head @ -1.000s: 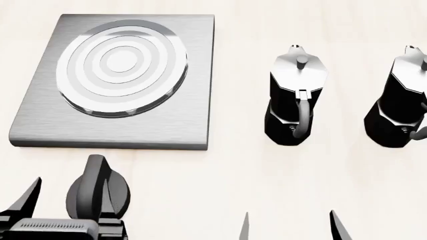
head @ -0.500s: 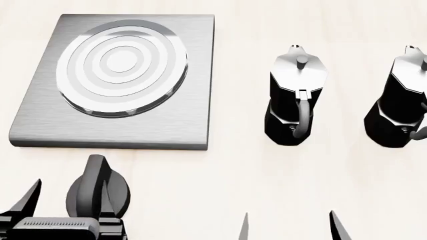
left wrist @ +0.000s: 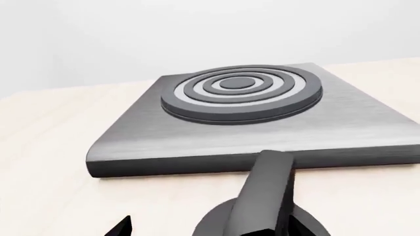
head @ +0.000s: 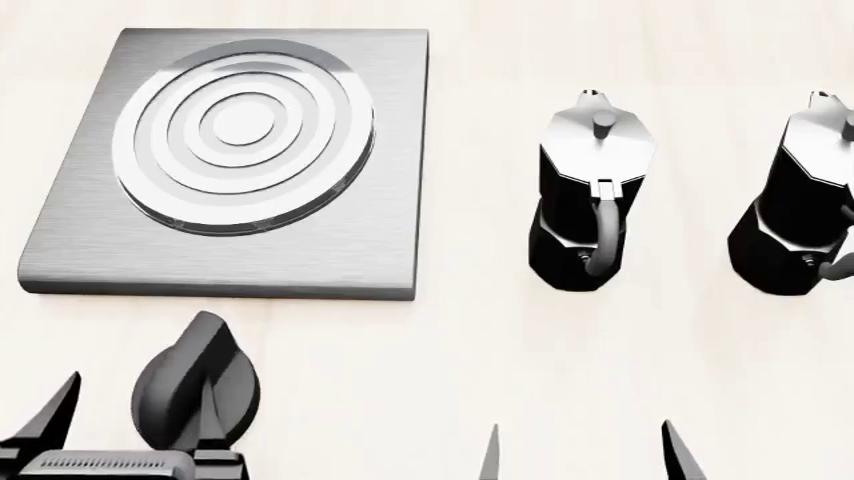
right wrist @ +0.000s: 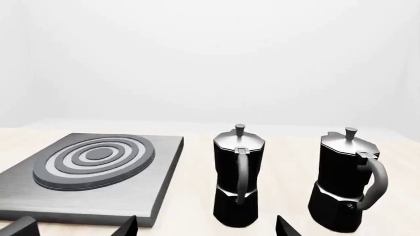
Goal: Turn off the stove.
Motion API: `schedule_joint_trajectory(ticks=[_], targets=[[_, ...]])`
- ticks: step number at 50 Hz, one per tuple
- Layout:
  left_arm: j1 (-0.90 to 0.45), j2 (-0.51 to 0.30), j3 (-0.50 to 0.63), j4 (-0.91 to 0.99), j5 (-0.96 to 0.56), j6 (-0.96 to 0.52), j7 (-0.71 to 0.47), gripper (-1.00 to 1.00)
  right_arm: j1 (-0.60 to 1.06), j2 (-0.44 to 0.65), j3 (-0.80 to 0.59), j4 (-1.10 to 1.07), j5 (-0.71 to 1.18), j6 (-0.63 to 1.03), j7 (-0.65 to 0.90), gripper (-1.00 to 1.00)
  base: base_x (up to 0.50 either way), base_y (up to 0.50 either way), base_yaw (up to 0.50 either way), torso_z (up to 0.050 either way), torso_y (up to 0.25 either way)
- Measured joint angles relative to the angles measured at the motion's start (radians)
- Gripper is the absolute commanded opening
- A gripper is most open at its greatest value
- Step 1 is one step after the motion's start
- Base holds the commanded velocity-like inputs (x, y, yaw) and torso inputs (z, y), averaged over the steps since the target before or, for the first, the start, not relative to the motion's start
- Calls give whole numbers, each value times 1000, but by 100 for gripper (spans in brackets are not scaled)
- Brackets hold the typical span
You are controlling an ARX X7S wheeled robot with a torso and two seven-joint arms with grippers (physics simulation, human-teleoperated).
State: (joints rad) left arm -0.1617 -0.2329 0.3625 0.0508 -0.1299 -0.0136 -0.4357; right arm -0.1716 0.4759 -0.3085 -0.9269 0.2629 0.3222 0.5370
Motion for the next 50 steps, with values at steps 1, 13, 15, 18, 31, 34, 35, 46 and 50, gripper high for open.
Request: schedule_joint_trajectory(ticks=[1,13,15,18,31,34,35,46,50], targets=[[2,-1,0,3,-1,-1,0,100,0,0,0,0,1,0,0,100,0,0,0,0,0],[26,-9,-2,27,-15,-2,-4,100,4,4,-3,2,5,0,4,100,0,0,0,0,0],[30,-10,-2,31,-16,-2,-5,100,5,4,-4,2,5,0,5,100,0,0,0,0,0],[36,-13,-3,37,-18,-2,-7,100,5,6,-5,1,6,0,6,100,0,0,0,0,0],[60,-22,-8,61,-24,-6,-22,100,6,10,-9,-1,10,2,13,100,0,0,0,0,0],[65,-23,-10,64,-24,-6,-26,100,7,11,-10,-1,10,3,14,100,0,0,0,0,-5],[66,-24,-10,66,-24,-6,-27,100,7,11,-11,-2,10,3,15,100,0,0,0,0,0],[83,-34,-27,74,-33,-8,-50,100,7,15,-14,-7,12,4,21,100,0,0,0,0,0],[86,-40,-42,71,-40,-12,-63,100,8,16,-16,-7,12,3,23,100,0,0,0,0,0]])
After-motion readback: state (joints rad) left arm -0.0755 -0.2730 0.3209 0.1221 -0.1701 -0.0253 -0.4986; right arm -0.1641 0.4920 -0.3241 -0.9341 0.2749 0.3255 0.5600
